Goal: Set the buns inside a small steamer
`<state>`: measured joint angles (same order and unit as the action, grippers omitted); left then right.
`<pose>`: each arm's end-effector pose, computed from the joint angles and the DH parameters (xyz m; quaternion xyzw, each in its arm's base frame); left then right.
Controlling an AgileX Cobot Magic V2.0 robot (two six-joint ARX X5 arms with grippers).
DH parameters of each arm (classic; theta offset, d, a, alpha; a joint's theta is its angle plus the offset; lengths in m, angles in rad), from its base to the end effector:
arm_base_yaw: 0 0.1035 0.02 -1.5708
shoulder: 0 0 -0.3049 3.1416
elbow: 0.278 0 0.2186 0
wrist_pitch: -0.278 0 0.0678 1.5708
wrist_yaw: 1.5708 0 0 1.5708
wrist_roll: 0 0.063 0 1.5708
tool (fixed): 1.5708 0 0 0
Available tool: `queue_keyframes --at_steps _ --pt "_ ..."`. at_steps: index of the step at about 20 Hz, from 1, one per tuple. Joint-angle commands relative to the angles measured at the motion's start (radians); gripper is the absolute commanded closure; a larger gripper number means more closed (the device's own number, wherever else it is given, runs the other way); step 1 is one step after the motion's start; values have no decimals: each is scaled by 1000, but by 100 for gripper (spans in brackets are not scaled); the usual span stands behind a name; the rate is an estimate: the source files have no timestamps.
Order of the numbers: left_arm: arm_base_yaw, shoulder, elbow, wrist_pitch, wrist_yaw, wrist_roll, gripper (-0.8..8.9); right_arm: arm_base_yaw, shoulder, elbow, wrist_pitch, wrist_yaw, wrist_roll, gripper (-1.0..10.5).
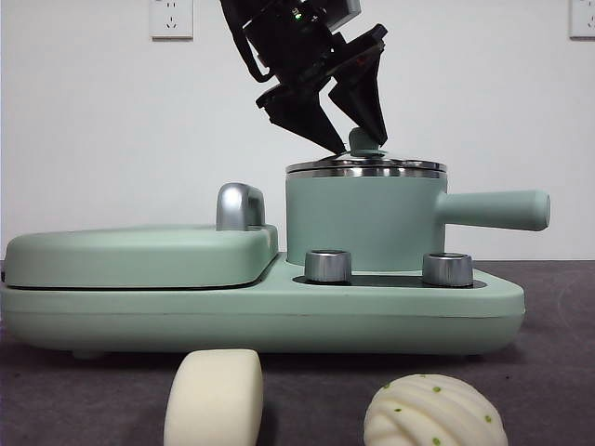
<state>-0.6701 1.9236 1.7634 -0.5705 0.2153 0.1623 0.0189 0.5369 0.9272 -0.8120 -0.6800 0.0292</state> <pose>0.3355 -0.2830 0.3290 0.1487 0.3145 -0.4270 0.8347 0.0354 0.0403 0.3471 0.0813 0.2028 0.3319 0.9177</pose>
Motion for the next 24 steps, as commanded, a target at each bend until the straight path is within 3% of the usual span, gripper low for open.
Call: queue_keyframes --at_steps 1,5,9,14,24 --pt "-11 26 29 10 2 19 510 0 4 17 3 -1 -3 427" --pt "-11 29 29 11 2 32 545 0 4 17 3 -1 -3 427" --pt "-11 29 29 8 2 32 688 0 4 17 3 -1 -3 427" --pt "-14 29 43 8 2 26 695 0 4 17 3 -1 -3 427" --pt "9 29 393 -285 2 24 695 3 5 17 -12 -5 -2 428"
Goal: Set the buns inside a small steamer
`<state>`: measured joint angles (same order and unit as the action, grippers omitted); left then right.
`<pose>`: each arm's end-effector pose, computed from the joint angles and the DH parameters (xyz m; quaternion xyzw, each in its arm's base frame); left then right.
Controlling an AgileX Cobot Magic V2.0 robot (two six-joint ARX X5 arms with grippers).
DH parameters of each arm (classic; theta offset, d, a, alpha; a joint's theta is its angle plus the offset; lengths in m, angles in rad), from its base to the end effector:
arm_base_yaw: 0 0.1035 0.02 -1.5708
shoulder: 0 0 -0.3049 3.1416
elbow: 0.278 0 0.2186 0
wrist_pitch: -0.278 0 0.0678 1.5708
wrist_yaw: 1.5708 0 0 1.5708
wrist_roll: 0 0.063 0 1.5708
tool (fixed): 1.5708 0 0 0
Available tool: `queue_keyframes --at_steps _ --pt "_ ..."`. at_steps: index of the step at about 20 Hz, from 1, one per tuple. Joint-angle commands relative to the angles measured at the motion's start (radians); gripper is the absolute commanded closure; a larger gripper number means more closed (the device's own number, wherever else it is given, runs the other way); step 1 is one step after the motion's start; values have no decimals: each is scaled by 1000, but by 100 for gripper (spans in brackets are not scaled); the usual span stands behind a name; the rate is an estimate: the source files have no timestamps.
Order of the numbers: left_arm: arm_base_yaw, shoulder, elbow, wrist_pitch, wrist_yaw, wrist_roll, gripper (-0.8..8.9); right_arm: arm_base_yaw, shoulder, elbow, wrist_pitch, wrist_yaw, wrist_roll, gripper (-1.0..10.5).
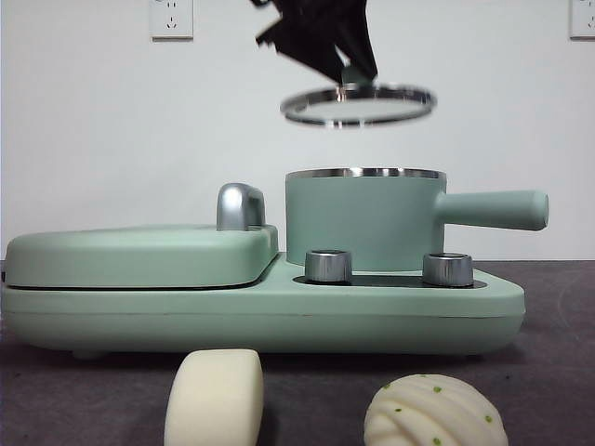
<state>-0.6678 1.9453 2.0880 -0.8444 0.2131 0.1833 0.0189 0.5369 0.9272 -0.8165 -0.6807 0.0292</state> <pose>0.3293 -0.2767 0.3930 0.1549 0.2968 -0.4293 0.8388 0.0351 0.0403 0.3466 0.0821 0.2049 0.3320 0.9171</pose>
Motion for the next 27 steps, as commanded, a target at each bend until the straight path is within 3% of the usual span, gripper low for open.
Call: queue_keyframes --at_steps 1,5,9,18,23,27 --pt "16 7 96 -33 5 3 695 7 9 17 -20 -4 -2 428" --pt "64 6 162 -114 5 3 695 67 47 18 -61 -2 44 428" --pt "127 4 165 -139 5 3 695 214 119 18 -60 64 136 429" --pt "265 4 165 -123 5 3 695 799 479 49 71 445 413 429" --pt "336 4 165 -109 5 -15 695 986 784 143 75 585 459 429" --pt "374 4 165 -109 5 -20 695 1036 994 247 49 604 459 429"
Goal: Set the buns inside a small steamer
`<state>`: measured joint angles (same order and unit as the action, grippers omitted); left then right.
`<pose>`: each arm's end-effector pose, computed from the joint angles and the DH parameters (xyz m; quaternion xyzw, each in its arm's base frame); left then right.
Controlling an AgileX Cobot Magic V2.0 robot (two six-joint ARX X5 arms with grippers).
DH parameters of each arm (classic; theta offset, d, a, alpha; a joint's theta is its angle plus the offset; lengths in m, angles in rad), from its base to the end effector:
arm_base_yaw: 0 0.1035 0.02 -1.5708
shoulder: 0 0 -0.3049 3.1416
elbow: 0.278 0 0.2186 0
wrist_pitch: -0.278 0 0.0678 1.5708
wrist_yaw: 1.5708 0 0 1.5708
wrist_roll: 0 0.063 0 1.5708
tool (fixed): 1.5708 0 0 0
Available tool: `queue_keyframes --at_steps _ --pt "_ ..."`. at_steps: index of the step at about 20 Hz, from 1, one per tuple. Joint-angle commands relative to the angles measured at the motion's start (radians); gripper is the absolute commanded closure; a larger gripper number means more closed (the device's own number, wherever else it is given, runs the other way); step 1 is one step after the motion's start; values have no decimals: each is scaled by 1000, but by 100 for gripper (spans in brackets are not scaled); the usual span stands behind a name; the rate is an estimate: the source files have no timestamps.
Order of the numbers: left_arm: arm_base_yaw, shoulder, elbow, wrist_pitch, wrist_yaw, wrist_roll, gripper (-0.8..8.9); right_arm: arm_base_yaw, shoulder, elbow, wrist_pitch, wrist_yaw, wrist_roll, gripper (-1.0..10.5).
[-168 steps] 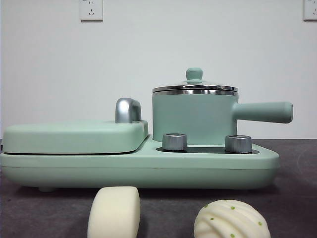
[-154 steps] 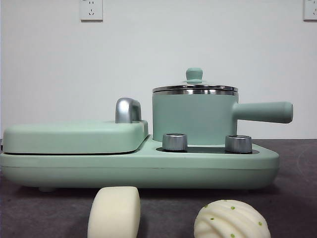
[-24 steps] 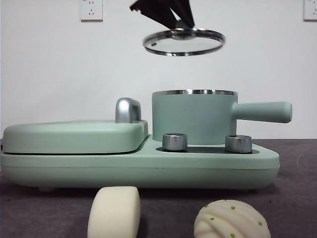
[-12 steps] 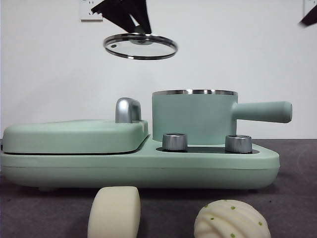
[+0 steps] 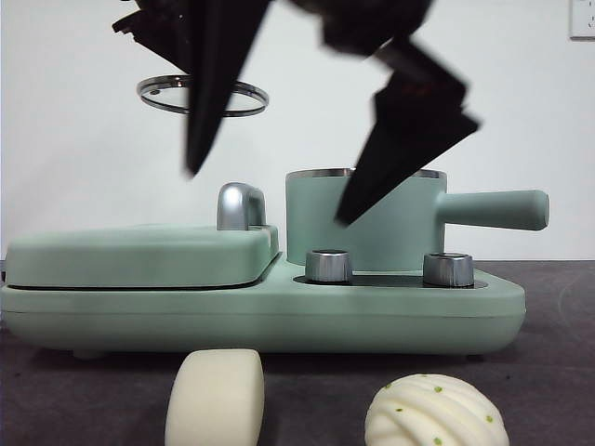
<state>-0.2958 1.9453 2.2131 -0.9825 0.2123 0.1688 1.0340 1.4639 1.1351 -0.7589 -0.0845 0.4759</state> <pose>0.3942 -0.1340 0.4159 0.0910 0.3284 -0.2641 0.9023 0.1317 0.2317 0.2799 -0.0589 0.5543 0.3327 0.7607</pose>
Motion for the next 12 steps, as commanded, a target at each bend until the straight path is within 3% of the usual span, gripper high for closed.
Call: queue_keyframes --at_steps 1,7,12 --pt "8 4 40 29 6 -6 695 28 113 57 -15 7 12 429" --pt "20 4 40 29 6 -6 695 43 261 66 -6 -18 11 446" --pt "20 4 40 29 6 -15 695 43 322 66 27 -60 -16 600"
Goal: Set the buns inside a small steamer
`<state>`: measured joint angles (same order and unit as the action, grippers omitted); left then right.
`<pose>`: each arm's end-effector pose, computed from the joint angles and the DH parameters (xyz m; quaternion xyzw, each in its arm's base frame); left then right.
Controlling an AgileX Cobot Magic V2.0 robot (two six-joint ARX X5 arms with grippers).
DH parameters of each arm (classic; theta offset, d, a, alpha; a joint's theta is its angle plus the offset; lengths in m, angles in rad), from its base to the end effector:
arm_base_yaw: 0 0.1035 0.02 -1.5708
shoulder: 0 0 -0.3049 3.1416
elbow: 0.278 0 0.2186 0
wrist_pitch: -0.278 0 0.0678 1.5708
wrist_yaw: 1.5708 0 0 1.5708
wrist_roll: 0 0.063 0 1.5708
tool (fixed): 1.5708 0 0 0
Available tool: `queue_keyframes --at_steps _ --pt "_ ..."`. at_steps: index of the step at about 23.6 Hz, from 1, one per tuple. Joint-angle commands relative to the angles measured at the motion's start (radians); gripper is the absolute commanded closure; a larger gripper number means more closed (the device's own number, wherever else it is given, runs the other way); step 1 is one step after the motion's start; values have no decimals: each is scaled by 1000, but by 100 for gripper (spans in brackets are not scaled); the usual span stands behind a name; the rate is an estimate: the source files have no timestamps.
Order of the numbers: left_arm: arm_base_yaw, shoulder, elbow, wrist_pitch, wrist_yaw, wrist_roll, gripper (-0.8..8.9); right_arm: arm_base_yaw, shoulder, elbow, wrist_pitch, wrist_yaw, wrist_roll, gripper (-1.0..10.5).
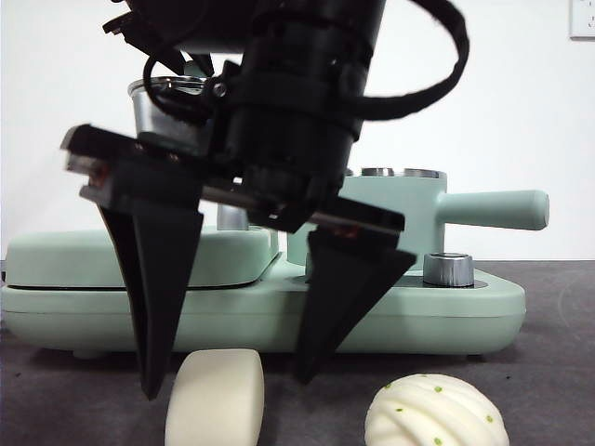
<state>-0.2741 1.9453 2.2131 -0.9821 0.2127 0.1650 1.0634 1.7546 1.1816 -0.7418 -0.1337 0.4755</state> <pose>0.3970 -0.1254 0.4160 0.0856 0.3296 -0.2538 0.9053 0.1471 0.2819 0.2137 -0.1122 0.6359 0.3048 0.7001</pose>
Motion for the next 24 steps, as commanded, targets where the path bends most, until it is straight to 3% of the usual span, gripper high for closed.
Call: queue_keyframes --at_steps 1,3,5,12,20,24 --pt "-2 4 40 29 5 -13 695 13 37 20 11 -21 -24 646" --pt "-2 4 40 31 5 -13 695 13 42 20 17 -23 -39 800" --pt "-1 4 40 32 5 -13 695 13 42 20 21 -23 -39 860" --pt "-1 4 40 32 5 -13 695 3 40 51 3 -29 -45 865" --pt "0 4 40 32 5 -13 695 -74 40 328 -335 -26 -170 865" --pt "7 4 40 31 5 -13 695 -133 40 496 -465 32 -221 865"
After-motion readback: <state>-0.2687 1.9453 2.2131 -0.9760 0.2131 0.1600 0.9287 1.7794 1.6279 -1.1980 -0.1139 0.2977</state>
